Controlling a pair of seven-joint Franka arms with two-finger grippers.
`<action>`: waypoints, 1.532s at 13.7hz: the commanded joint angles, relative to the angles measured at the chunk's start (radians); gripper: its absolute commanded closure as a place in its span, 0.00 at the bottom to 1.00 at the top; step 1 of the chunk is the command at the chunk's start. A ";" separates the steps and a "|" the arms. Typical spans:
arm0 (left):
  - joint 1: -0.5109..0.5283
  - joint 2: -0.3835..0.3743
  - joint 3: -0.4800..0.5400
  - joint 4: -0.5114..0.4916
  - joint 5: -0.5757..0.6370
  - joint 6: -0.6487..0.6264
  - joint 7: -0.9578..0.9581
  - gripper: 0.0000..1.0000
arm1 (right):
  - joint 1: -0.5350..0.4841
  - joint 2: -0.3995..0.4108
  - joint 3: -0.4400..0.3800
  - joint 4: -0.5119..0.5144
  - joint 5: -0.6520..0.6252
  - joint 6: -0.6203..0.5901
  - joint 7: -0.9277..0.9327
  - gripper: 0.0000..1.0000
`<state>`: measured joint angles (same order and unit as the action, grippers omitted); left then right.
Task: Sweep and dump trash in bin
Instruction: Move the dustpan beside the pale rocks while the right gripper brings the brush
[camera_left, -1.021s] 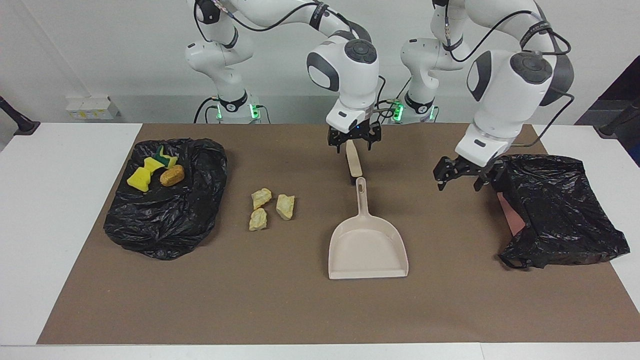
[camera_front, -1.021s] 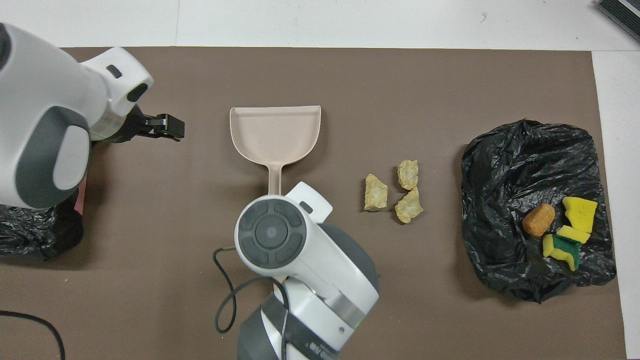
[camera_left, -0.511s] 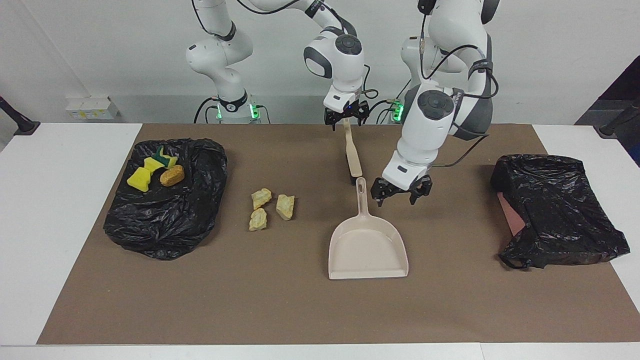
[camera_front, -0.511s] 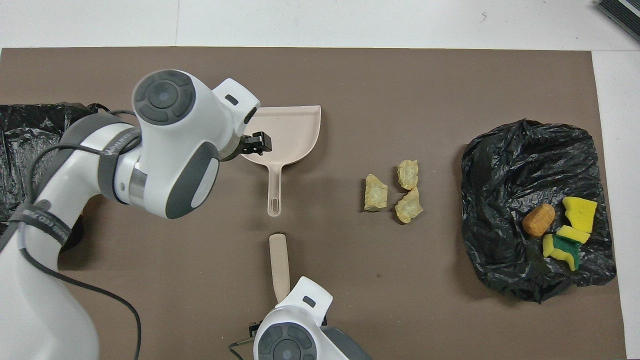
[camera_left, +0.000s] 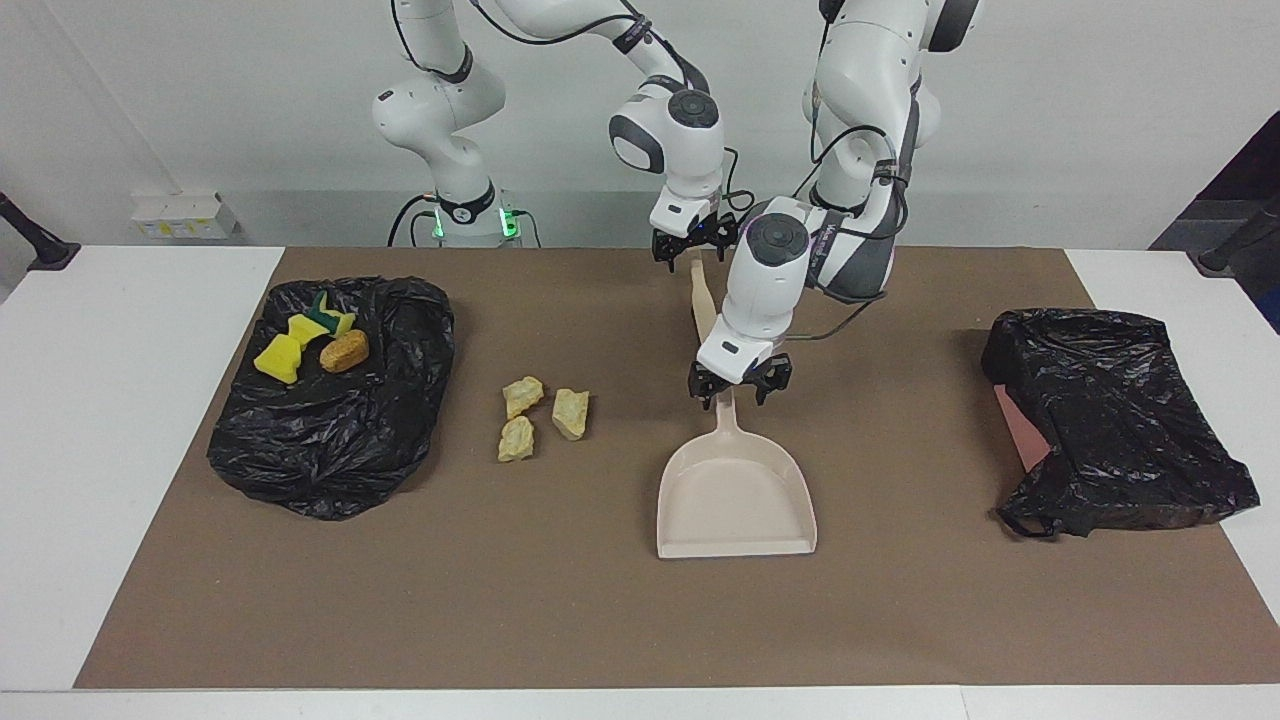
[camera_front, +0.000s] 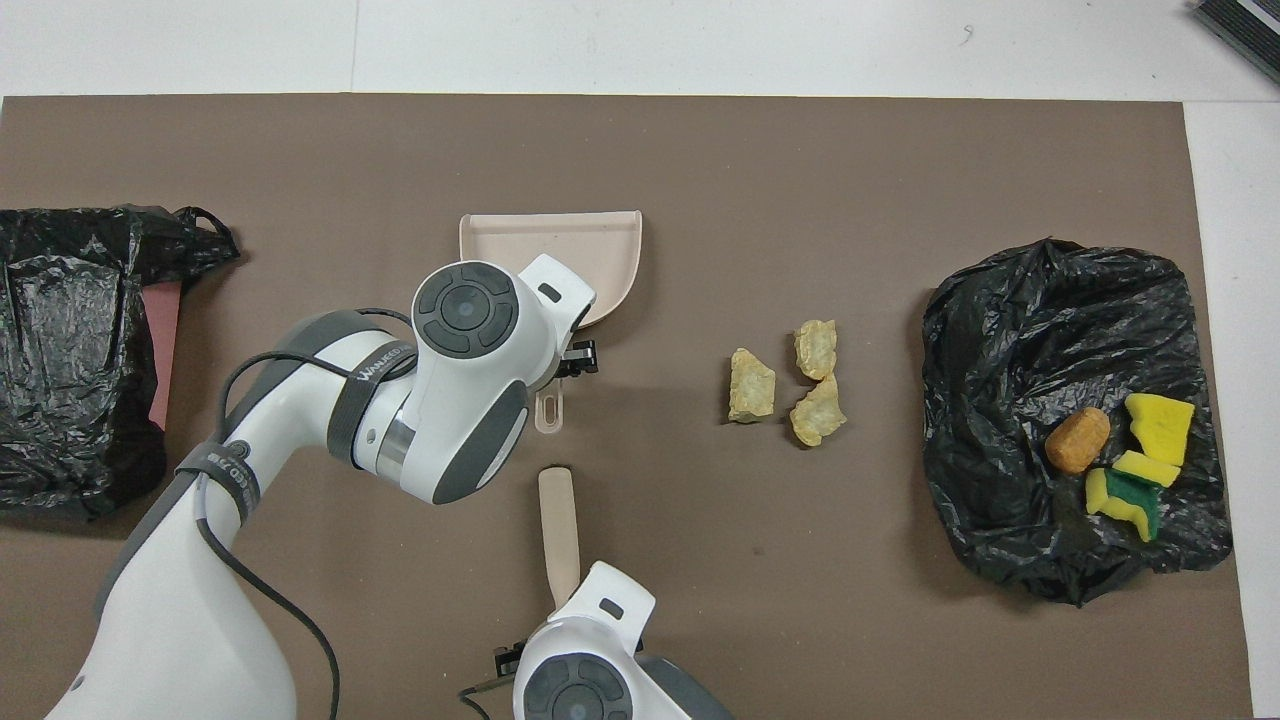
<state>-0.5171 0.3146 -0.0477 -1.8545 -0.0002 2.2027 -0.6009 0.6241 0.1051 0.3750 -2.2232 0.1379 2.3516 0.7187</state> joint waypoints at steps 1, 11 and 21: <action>-0.012 -0.040 0.012 -0.040 -0.017 -0.004 0.036 1.00 | 0.011 0.011 -0.005 -0.004 0.028 0.017 -0.044 0.00; 0.155 -0.130 0.017 0.083 -0.017 -0.234 0.399 1.00 | 0.003 0.011 -0.008 0.028 0.009 -0.069 -0.064 1.00; 0.425 -0.178 0.023 0.086 -0.035 -0.394 1.113 1.00 | -0.154 -0.103 -0.016 0.076 -0.034 -0.225 -0.090 1.00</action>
<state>-0.1495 0.1419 -0.0163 -1.7639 -0.0232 1.8324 0.4210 0.5384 0.0744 0.3546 -2.1426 0.1243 2.1803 0.6675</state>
